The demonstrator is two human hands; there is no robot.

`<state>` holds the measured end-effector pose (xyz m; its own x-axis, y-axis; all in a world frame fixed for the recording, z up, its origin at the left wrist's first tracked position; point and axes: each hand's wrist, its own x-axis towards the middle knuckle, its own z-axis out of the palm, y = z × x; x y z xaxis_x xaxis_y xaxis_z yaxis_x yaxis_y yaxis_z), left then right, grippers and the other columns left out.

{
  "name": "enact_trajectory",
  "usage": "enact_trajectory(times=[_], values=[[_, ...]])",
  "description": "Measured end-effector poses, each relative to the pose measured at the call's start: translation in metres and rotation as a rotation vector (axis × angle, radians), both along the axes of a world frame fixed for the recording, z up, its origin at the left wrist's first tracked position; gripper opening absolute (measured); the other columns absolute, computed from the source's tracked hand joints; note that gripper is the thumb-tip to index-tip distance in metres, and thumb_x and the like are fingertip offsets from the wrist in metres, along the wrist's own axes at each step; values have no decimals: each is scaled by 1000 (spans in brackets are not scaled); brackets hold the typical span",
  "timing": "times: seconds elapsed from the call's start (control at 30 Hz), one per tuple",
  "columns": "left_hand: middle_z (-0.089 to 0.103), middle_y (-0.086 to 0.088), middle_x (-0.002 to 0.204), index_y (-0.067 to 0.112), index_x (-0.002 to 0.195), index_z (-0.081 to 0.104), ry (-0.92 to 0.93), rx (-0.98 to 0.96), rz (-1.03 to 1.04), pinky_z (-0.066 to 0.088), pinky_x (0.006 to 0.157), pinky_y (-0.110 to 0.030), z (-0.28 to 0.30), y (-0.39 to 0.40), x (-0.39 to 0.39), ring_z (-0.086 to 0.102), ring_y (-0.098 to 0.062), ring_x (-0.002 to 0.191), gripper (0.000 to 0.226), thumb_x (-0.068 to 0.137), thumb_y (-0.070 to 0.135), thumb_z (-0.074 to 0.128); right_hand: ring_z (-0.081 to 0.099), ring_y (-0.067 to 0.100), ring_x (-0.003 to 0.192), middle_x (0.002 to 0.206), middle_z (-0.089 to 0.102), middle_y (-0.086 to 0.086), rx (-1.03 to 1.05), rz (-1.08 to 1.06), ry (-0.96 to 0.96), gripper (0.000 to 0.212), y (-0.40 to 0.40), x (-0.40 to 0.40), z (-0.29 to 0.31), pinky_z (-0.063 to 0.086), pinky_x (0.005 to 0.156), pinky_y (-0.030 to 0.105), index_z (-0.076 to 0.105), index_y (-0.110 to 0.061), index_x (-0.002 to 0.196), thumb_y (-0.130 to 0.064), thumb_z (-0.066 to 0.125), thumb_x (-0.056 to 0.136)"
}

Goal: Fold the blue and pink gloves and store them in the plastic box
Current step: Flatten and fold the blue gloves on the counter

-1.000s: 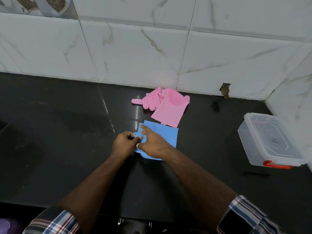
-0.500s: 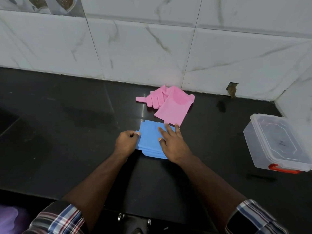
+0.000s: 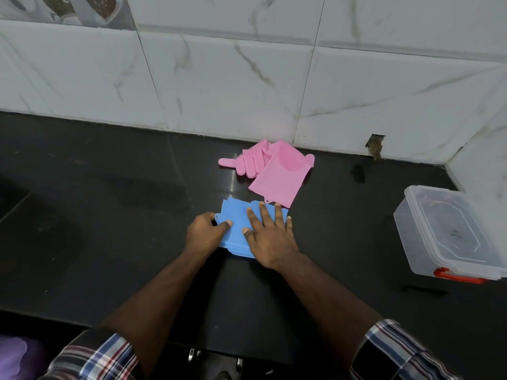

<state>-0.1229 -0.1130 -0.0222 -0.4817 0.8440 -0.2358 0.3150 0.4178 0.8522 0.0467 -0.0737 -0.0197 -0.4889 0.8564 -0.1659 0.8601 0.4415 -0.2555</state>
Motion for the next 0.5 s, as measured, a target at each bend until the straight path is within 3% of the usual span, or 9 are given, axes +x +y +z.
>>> enact_trajectory(times=[0.17, 0.33, 0.43, 0.5], values=[[73, 0, 86, 16, 85, 72, 31, -16, 77, 56, 81, -38, 1, 0, 2, 69, -22, 86, 16, 90, 30, 65, -4, 22, 153, 167, 2, 0, 55, -94, 135, 55, 5, 23, 2, 3, 122, 53, 18, -26, 156, -43, 21, 104], [73, -8, 90, 8, 87, 69, 78, -34, 67, 53, 80, -40, 3, 1, 3, 68, -29, 91, 22, 94, 26, 58, -7, 22, 153, 166, -6, 0, 11, -87, 5, 59, 4, 31, -5, 2, 119, 61, 5, -28, 157, -49, 16, 103], [67, -5, 114, 12, 110, 64, 138, -7, 81, 47, 88, -37, 8, 0, 7, 62, -28, 111, 20, 93, 17, 56, -9, 24, 152, 166, -6, 1, 30, -77, -45, 60, 4, 27, -3, 0, 117, 65, 4, -28, 157, -51, 14, 102], [53, 2, 142, 20, 136, 52, 418, 74, 39, 39, 103, -43, 12, -3, 14, 48, -24, 132, 49, 88, 13, 57, -7, 25, 152, 166, -4, 2, 60, -74, -51, 59, 4, 25, -4, 1, 117, 66, 6, -28, 157, -51, 15, 102]])
